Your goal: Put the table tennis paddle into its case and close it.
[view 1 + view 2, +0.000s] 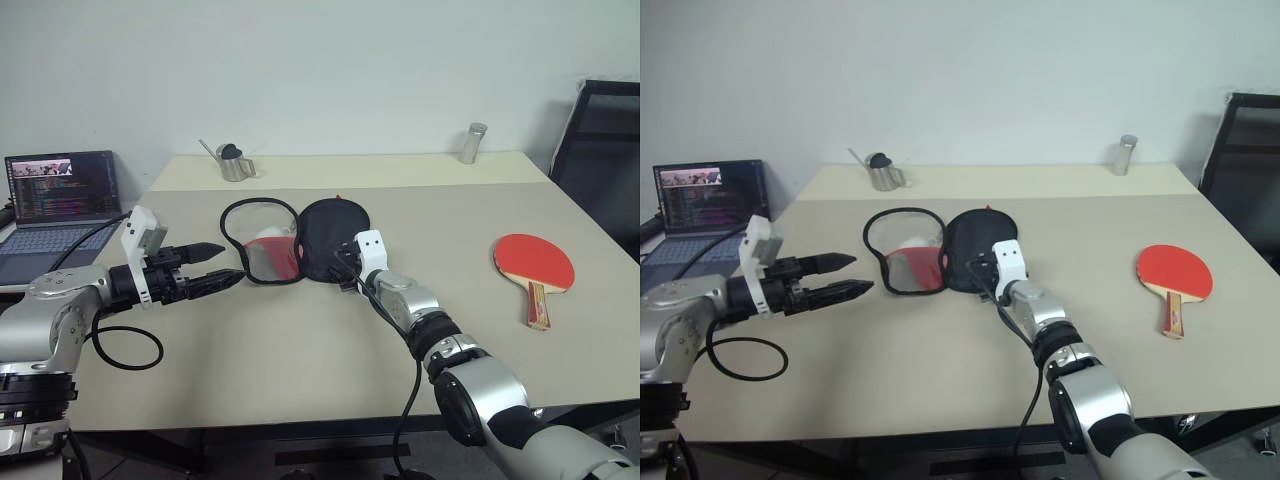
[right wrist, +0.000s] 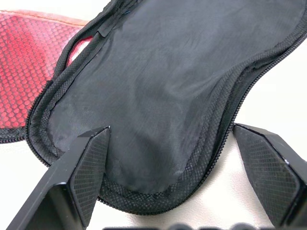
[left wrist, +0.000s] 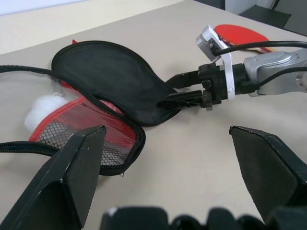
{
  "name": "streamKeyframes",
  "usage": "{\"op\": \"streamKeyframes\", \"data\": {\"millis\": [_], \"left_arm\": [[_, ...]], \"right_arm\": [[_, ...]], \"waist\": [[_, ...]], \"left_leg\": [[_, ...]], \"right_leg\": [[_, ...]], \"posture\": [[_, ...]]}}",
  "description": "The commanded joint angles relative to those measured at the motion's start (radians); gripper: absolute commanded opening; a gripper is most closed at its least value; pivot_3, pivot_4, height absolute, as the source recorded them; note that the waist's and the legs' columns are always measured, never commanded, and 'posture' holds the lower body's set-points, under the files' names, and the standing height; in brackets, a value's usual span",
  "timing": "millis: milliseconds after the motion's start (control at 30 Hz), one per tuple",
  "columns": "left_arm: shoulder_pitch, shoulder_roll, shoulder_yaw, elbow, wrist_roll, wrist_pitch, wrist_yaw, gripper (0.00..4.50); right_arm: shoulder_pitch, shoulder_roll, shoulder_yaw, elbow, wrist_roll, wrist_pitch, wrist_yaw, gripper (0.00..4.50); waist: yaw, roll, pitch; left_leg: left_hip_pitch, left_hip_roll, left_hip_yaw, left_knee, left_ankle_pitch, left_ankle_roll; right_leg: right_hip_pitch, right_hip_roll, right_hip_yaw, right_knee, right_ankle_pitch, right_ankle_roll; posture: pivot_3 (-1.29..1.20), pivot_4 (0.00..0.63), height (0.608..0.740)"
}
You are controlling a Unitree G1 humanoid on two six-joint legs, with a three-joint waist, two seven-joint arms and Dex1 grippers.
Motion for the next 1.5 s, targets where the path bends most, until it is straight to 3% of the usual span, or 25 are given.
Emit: {"op": "streamKeyframes", "data": {"millis": [33,167,467,567,800,1200,1500], "left_arm": [[0.015,0.01,0.038,-0.042,-0.002,-0.031,-0.003,4.5],[0.031,0.012,0.041,-0.051,-0.007,-0.038,-0.005,4.5],[0.054,0.009,0.027,-0.061,0.0,-0.064,-0.02,4.5],[0.068,0.006,0.019,-0.082,0.001,-0.068,-0.029,4.5],[0.127,-0.001,-0.018,-0.167,0.003,-0.075,-0.051,4.5],[0.008,-0.08,-0.154,-0.243,-0.011,-0.063,-0.08,4.5],[-0.096,-0.096,-0.199,-0.162,0.026,-0.093,-0.128,4.5]], "right_arm": [[-0.006,0.011,0.0,-0.014,-0.005,0.015,0.012,4.44],[-0.003,0.024,0.009,-0.026,-0.007,0.011,0.034,3.91],[0.004,0.056,0.038,-0.048,-0.033,0.007,0.042,0.85],[0.009,0.064,0.045,-0.062,-0.041,0.008,0.033,0.08],[0.035,0.007,0.04,-0.169,-0.039,0.08,0.065,0.08],[0.272,-0.252,0.004,-0.791,0.049,0.577,0.18,0.08],[0.456,-0.302,-0.093,-1.171,0.132,0.881,0.12,0.08]], "waist": [[-0.001,0.0,0.0],[-0.004,0.0,0.0],[-0.017,0.0,0.0],[-0.017,0.0,0.0],[-0.016,0.0,0.0],[-0.002,-0.001,-0.001],[-0.002,-0.001,0.0]], "left_leg": [[0.0,0.0,0.0,0.0,0.0,0.0],[0.0,0.0,0.001,0.0,0.0,0.0],[0.0,0.002,0.007,-0.001,0.0,0.0],[0.0,0.004,0.009,-0.001,0.0,0.0],[0.0,0.004,0.012,-0.001,0.0,0.0],[0.0,0.006,0.013,0.0,0.0,0.0],[0.0,0.008,0.014,0.0,0.0,0.0]], "right_leg": [[0.0,0.0,0.0,0.0,0.0,0.0],[0.0,0.0,0.001,0.0,0.0,0.0],[-0.004,0.002,0.007,0.002,0.001,-0.002],[-0.005,0.003,0.009,0.002,0.002,-0.002],[-0.006,0.003,0.011,0.001,0.003,-0.004],[-0.006,0.004,0.011,0.0,0.003,-0.003],[-0.006,0.005,0.011,0.0,0.003,-0.003]], "posture": [[0.0,0.15,0.74],[0.0,0.15,0.74],[0.0,0.15,0.74],[0.0,0.15,0.74],[0.0,0.15,0.74],[0.0,0.15,0.74],[0.0,0.15,0.74]]}}
